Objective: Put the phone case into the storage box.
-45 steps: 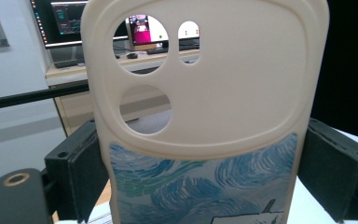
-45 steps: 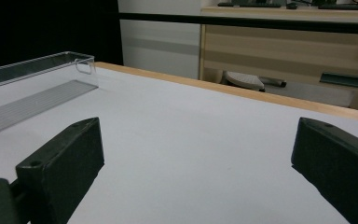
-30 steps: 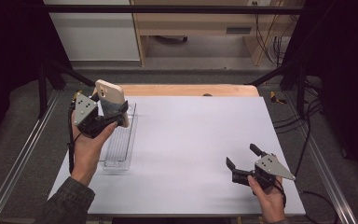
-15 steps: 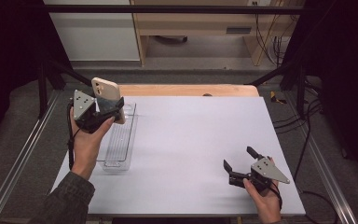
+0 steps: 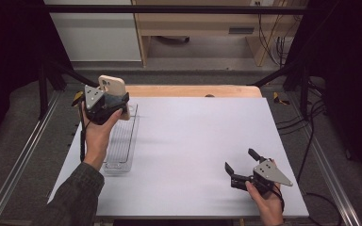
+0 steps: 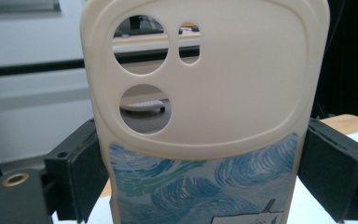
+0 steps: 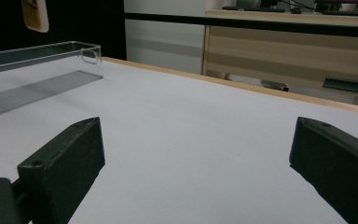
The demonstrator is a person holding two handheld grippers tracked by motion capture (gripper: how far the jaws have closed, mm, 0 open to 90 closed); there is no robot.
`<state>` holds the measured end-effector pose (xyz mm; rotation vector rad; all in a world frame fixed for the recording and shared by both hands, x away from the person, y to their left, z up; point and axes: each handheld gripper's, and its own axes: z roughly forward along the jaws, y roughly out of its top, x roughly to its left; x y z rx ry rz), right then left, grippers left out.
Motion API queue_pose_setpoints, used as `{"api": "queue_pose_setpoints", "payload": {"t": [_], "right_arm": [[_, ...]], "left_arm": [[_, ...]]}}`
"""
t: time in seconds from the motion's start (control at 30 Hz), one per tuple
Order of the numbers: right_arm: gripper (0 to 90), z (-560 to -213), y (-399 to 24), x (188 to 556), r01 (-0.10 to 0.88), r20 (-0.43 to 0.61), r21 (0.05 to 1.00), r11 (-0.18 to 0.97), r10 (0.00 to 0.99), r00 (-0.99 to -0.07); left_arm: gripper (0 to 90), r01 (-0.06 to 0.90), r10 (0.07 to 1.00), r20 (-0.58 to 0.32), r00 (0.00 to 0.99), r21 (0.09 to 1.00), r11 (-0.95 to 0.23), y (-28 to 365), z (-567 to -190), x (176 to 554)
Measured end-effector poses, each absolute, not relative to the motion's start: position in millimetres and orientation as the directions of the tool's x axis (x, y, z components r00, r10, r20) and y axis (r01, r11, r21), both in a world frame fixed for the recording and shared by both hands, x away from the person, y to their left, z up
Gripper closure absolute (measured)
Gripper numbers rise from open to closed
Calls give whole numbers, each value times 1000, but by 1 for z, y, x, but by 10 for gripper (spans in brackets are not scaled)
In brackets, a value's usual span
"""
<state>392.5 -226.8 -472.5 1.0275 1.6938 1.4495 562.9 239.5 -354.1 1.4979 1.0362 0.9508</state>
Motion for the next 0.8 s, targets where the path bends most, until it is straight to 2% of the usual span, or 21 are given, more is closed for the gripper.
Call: {"api": "queue_pose_setpoints", "payload": {"t": [0.1,0.4,0.8], "right_arm": [[34,-472,-228,392,131,2,989,67,885,-466],[33,-471,-233,391,124,8,991,55,888,-460],[30,-472,-233,391,121,5,991,56,889,-458]], "left_arm": [[105,130,952,74,297,985,-118,238,-356,574],[104,149,966,64,249,983,-103,243,-370,597],[104,156,970,62,235,983,-100,240,-376,602]]}}
